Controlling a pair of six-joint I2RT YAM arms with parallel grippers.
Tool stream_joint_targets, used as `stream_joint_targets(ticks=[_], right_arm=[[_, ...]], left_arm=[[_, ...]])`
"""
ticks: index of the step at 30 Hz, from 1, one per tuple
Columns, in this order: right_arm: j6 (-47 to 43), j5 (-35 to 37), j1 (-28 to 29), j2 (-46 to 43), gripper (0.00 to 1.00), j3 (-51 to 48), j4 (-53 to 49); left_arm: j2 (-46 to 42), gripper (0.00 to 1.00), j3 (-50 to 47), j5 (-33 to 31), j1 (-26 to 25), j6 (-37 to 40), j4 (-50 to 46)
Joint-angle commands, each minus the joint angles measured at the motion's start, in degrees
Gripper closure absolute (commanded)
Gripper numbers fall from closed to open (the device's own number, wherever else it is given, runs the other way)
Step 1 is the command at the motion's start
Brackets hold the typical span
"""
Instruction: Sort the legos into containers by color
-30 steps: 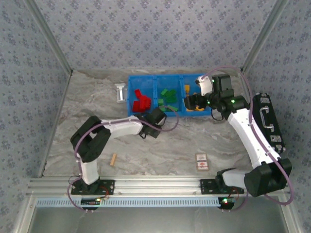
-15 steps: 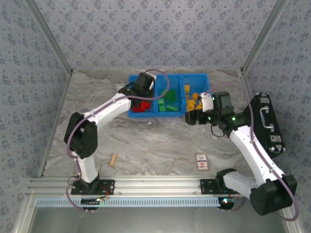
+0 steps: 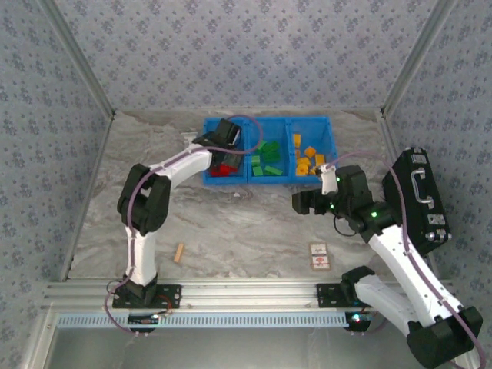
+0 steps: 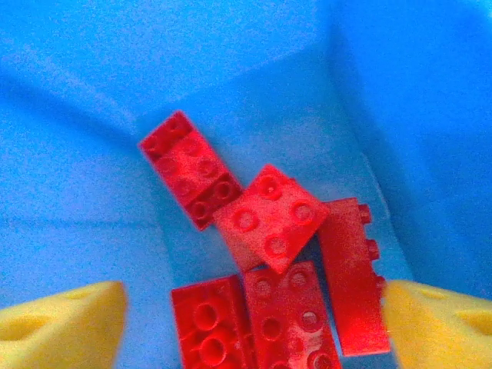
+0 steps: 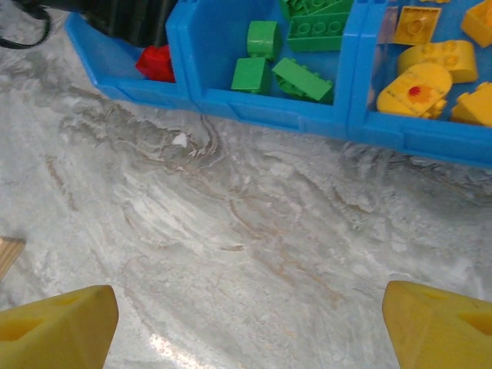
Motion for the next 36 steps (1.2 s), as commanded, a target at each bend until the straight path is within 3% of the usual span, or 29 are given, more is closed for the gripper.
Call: stream_joint_targets(ticks=[1, 9, 12, 15, 22, 25, 30, 32, 36], right_arm=[[-2.04, 8.92, -0.23, 0.11, 0.04, 0.37, 2.02], [0.01, 29.63, -8.19, 3.83, 0.01, -9.9, 23.37], [1.42, 30.48, -13.45, 3.92, 0.01, -14.71, 31.4], [1.72, 28.61, -17.17, 4.74, 0.01, -17.75, 35.27], [-0.75, 25.4, -19.19, 6.14, 0.01, -22.2, 40.2], [-1.78, 24.42, -19.58, 4.84, 0.01, -25.22, 45.1], [-3.78, 20.91, -21.68, 6.33, 0.01, -28.53, 52.69], [-3.64, 20.6, -22.13, 8.55, 0.01, -28.39, 55.52], [-3.96, 20.42, -22.66, 17.57, 0.01, -27.07, 64.38]], left_arm=[[-7.59, 0.0, -4.0, 1.07, 1.48, -0.86, 2.86], [-41.31, 0.0, -37.66, -3.55, 18.14, -0.78, 20.85], [-51.06, 0.0, -49.46, -5.71, 24.12, 0.25, 27.2], [-55.13, 0.0, -60.84, -6.29, 26.52, 3.5, 38.56], [-50.5, 0.0, -70.49, -4.98, 29.7, 4.15, 56.0], [-47.28, 0.0, -72.17, -0.62, 32.14, 0.98, 61.12], [-35.13, 0.0, -72.47, 1.75, 32.35, 0.59, 72.65], [-30.55, 0.0, -71.2, 2.47, 32.51, 0.93, 75.36], [-26.92, 0.0, -67.2, 3.69, 31.77, 2.5, 70.25]])
